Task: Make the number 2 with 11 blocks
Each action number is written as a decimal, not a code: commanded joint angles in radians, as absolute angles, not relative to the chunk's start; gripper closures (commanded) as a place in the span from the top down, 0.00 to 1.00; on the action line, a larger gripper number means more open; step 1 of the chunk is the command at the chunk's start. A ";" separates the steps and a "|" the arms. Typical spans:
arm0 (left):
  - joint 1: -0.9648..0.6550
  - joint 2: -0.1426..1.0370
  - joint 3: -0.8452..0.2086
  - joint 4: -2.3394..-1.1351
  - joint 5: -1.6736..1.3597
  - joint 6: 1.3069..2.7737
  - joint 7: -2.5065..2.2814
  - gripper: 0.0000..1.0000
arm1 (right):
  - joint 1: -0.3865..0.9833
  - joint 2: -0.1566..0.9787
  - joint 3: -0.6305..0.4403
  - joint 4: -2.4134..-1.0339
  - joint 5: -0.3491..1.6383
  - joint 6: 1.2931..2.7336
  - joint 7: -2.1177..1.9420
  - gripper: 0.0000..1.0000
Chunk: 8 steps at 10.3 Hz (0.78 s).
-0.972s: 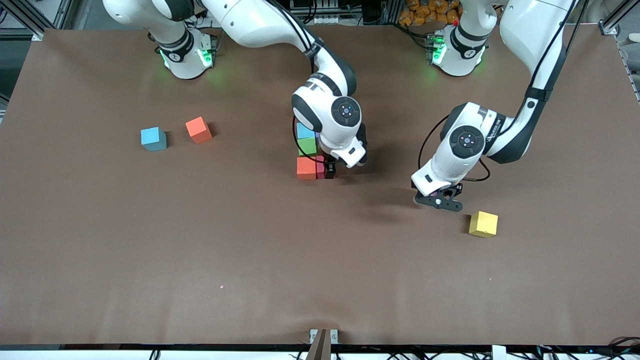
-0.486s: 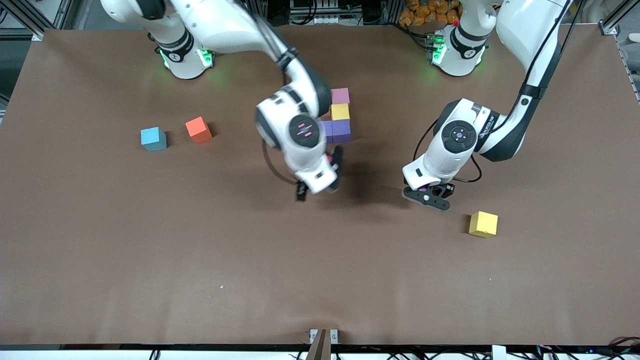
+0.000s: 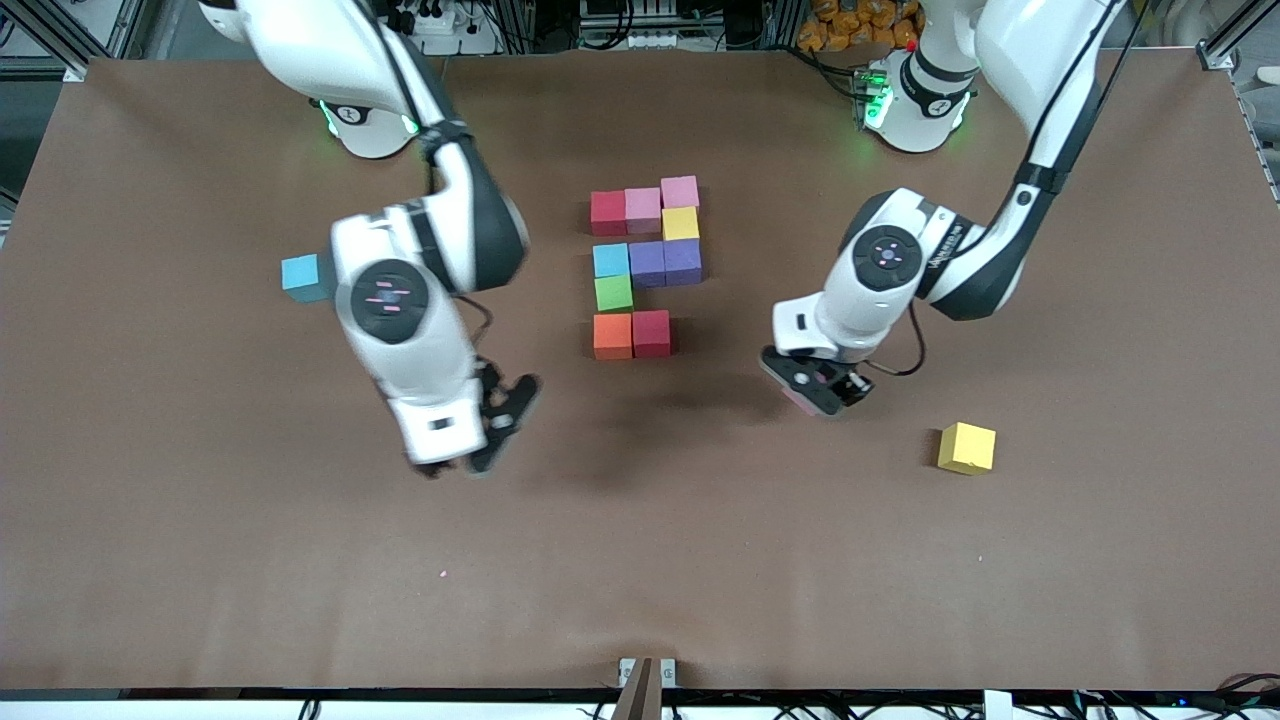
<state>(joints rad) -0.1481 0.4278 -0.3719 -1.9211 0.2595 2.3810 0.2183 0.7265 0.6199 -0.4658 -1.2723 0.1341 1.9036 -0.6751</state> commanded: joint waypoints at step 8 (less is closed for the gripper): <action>-0.337 0.588 -0.386 -1.815 0.288 2.320 0.380 0.58 | 0.510 0.494 -0.463 -1.403 0.143 1.887 -0.388 1.00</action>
<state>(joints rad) -0.3334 0.5853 -0.3771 -1.8263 0.2609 2.3605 0.3605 0.5505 0.5767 -0.4939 -1.3060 0.1383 1.8855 -0.4336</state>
